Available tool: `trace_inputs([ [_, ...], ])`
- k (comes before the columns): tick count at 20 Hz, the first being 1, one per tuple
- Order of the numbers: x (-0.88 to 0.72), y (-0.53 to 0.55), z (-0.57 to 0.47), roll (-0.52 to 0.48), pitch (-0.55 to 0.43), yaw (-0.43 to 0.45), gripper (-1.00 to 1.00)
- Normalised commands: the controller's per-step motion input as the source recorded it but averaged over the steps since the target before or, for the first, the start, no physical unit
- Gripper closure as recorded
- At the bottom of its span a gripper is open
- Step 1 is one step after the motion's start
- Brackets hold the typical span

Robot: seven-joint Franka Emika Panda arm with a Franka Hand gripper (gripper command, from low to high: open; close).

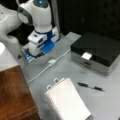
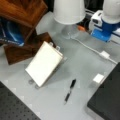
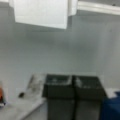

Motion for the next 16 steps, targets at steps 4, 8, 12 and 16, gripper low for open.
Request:
trace_inputs([
  [4,-0.17,0.0,-0.34,0.196,-0.221,-0.031,1.0],
  [8,-0.21,-0.02,-0.39,0.193,-0.299,-0.079,1.0],
  [12,-0.29,-0.03,-0.3,0.168,-0.212,-0.059,1.0],
  [16,-0.3,-0.03,-0.24,0.159,-0.226,-0.044,1.0],
])
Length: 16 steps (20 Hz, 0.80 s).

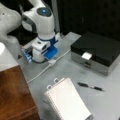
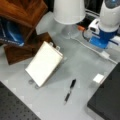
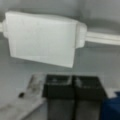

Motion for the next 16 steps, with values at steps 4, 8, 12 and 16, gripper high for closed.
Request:
trace_inputs([
  [4,-0.32,-0.04,-0.26,0.172,-0.266,-0.029,1.0],
  [8,-0.35,-0.05,-0.28,0.156,-0.277,-0.021,1.0],
  [12,-0.38,-0.05,-0.26,0.138,-0.299,-0.013,1.0],
  [16,-0.42,-0.06,-0.27,0.142,-0.327,0.005,1.0],
])
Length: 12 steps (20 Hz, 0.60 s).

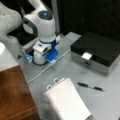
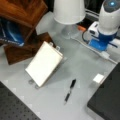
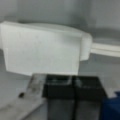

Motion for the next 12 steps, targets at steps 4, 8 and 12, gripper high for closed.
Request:
trace_inputs([
  [4,-0.48,-0.08,-0.29,0.15,-0.344,0.029,1.0],
  [8,-0.52,-0.12,-0.34,0.146,-0.377,0.043,1.0],
  [12,-0.55,-0.14,-0.37,0.134,-0.403,0.038,1.0],
])
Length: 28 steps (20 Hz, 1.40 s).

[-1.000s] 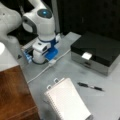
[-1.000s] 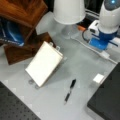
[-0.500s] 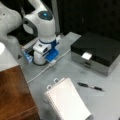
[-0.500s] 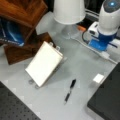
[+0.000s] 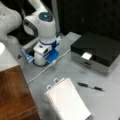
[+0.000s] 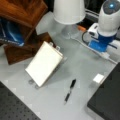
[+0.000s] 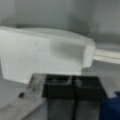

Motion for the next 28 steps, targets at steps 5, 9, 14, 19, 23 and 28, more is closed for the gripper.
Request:
trace_inputs([
  [5,-0.57,-0.16,-0.36,0.128,-0.427,0.031,1.0],
  [9,-0.62,-0.19,-0.37,0.127,-0.444,0.033,1.0],
  [14,-0.66,-0.21,-0.4,0.133,-0.471,0.04,1.0],
  [19,-0.7,-0.19,-0.45,0.132,-0.488,0.045,1.0],
  [23,-0.8,-0.15,-0.5,0.129,-0.503,0.042,1.0],
  [28,-0.91,-0.12,-0.47,0.125,-0.444,0.034,1.0],
])
